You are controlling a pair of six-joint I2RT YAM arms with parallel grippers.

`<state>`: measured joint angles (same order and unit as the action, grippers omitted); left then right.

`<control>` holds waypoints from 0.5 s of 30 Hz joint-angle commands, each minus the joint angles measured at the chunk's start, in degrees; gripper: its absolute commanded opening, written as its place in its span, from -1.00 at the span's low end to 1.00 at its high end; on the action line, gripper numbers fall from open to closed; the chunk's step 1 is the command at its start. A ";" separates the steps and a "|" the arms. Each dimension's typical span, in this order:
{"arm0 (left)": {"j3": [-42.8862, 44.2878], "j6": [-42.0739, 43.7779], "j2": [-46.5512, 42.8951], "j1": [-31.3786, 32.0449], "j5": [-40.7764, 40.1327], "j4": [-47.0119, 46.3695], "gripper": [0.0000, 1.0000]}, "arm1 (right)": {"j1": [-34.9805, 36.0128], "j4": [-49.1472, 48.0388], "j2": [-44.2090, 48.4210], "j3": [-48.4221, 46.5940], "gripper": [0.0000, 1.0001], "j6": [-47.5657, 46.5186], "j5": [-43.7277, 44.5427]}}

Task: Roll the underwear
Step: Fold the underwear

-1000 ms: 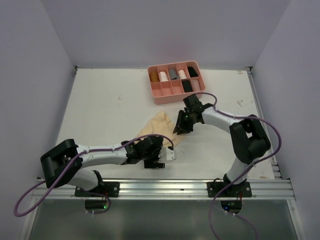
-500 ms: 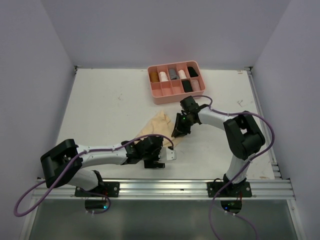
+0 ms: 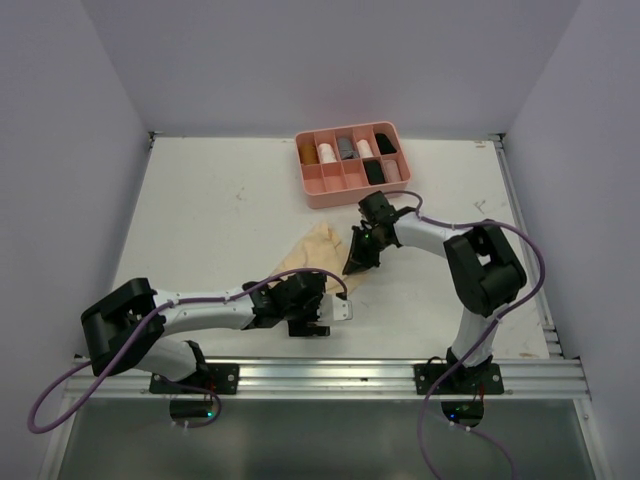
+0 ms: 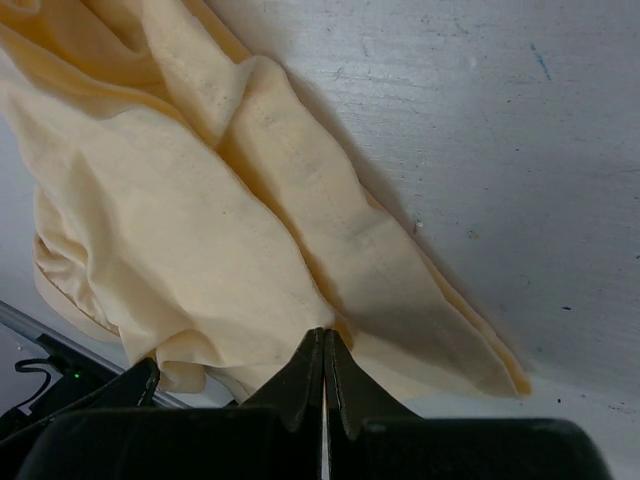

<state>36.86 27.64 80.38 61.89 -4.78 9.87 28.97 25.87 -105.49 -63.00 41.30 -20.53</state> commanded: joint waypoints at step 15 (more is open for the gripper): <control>0.23 -1.09 -0.66 -0.54 0.38 0.59 1.00 | -3.57 8.49 6.61 -3.09 -1.00 -6.31 1.37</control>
<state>36.86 27.59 80.38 61.71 -4.73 9.91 26.48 30.92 -101.91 -65.06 37.58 -20.05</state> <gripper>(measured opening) 0.997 0.010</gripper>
